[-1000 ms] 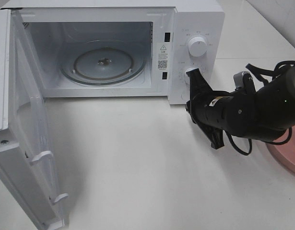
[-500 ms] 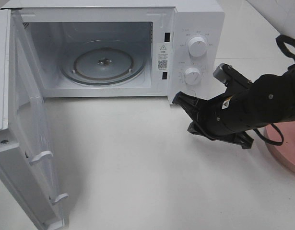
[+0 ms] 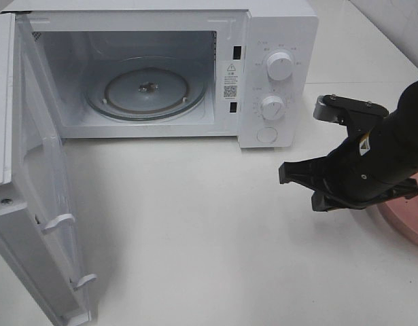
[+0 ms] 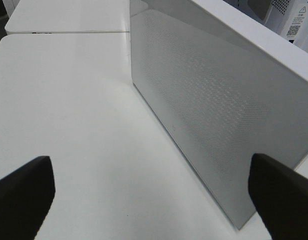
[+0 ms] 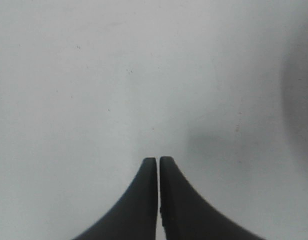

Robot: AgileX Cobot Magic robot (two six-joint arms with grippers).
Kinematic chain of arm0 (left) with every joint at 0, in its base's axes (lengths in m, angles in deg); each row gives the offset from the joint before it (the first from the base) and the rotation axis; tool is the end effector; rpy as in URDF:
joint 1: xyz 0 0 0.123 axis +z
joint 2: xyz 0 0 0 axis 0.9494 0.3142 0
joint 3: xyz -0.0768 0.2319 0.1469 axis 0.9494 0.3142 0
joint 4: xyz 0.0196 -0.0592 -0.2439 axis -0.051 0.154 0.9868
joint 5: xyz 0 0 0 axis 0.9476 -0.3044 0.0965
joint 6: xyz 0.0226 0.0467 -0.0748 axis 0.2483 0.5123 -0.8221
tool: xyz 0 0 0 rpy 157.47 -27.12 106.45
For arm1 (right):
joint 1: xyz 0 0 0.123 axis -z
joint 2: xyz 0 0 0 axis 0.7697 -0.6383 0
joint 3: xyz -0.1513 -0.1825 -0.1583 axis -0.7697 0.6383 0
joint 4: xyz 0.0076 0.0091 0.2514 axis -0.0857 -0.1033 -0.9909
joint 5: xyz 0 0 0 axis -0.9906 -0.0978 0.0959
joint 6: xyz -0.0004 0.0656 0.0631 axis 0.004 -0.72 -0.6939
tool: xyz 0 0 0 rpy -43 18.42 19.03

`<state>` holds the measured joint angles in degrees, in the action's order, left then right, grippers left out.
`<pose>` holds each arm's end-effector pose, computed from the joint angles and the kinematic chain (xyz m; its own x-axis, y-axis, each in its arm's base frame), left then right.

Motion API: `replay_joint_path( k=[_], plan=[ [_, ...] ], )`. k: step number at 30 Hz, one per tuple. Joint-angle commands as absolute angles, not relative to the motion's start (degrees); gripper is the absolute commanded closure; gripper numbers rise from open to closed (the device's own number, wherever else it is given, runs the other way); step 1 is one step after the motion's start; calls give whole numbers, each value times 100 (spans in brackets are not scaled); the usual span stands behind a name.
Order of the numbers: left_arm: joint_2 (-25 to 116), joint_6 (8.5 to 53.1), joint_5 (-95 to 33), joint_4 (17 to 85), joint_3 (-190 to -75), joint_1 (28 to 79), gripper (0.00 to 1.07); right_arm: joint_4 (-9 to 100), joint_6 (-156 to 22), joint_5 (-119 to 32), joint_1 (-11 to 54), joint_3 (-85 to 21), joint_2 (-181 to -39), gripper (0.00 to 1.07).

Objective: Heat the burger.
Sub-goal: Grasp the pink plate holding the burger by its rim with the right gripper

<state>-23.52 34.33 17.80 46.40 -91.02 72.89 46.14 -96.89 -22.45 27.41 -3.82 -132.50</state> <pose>-0.0051 -0.0137 0.2796 -0.4239 0.0296 -0.9052 0.1301 0.9911 -0.0285 0.2503 0.1055 0.1563 -0.9165 0.0665 -0.3945 -0.0055 0.9839 0.1787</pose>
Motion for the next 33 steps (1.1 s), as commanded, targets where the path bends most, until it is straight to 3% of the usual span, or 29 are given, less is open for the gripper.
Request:
replay_joint_path(
  k=[1,14,20,21,22,23,24,25,26,27,29,33],
  plan=[
    [-2495,3410,1740,4646,-9079,7255,6,5136,-9472,-1534,2770,-473,-12981,102],
    [-2495,3410,1740,4646,-9079,7255,6,5628,-8457,603,3246,-1384,-12866,97],
    [-2495,3410,1740,4646,-9079,7255,6,5617,-7936,1009,3601,-1785,-12866,88],
    [-2495,3410,1740,4646,-9079,7255,6,5611,-7839,1113,3715,-1900,-12866,80],
    [-2495,3410,1740,4646,-9079,7255,6,5611,-7839,1113,3715,-1900,-12866,80],
    [-2495,3410,1740,4646,-9079,7255,6,5611,-7724,1181,3796,-1986,-12866,69],
    [-2495,3410,1740,4646,-9079,7255,6,5611,-7724,1181,3796,-1986,-12866,69],
    [-2495,3410,1740,4646,-9079,7255,6,5628,-7684,1221,3830,-2020,-12866,61],
    [-2495,3410,1740,4646,-9079,7255,6,5663,-7638,1187,3859,-2049,-12866,45],
    [-2495,3410,1740,4646,-9079,7255,6,5663,-7638,1187,3859,-2049,-12866,45],
    [-2495,3410,1740,4646,-9079,7255,6,5674,-7546,1050,3899,-2072,-12872,23],
    [-2495,3410,1740,4646,-9079,7255,6,5680,-7546,964,3899,-2072,-12941,11]
  ],
)
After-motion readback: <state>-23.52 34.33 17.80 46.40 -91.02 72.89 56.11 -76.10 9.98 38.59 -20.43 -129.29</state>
